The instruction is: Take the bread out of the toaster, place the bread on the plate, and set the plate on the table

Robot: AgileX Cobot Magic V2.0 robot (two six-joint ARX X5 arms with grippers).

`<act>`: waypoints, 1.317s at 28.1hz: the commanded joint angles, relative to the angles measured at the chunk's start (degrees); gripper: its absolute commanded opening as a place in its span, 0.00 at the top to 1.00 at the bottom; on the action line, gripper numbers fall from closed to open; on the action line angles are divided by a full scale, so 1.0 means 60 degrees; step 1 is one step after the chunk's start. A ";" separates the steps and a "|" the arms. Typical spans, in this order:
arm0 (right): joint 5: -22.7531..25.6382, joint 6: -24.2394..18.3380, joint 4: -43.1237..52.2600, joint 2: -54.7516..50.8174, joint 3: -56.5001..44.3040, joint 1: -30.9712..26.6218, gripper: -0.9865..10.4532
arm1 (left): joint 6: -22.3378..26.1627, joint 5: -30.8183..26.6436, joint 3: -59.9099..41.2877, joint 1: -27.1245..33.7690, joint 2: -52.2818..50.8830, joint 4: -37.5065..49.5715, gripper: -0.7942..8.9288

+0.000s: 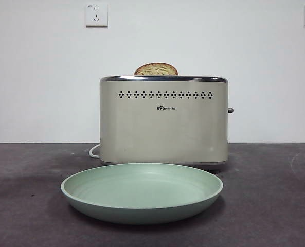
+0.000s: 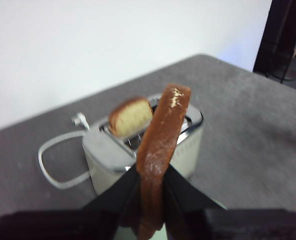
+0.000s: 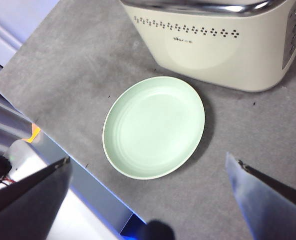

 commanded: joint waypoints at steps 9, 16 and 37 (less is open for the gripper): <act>0.0029 0.0339 0.0433 0.1825 0.0015 0.0098 0.31 | -0.1381 -0.0007 -0.1512 -0.0033 -0.2302 -0.1213 0.93; 0.0080 0.0346 0.0991 0.3723 0.0015 0.0754 0.31 | -0.2124 0.0368 -0.3228 -0.0033 -0.3672 -0.1453 0.93; 0.1377 0.0845 0.3799 0.8360 0.0015 0.2772 0.82 | -0.2269 0.0776 -0.3395 -0.0025 -0.3818 -0.2237 0.93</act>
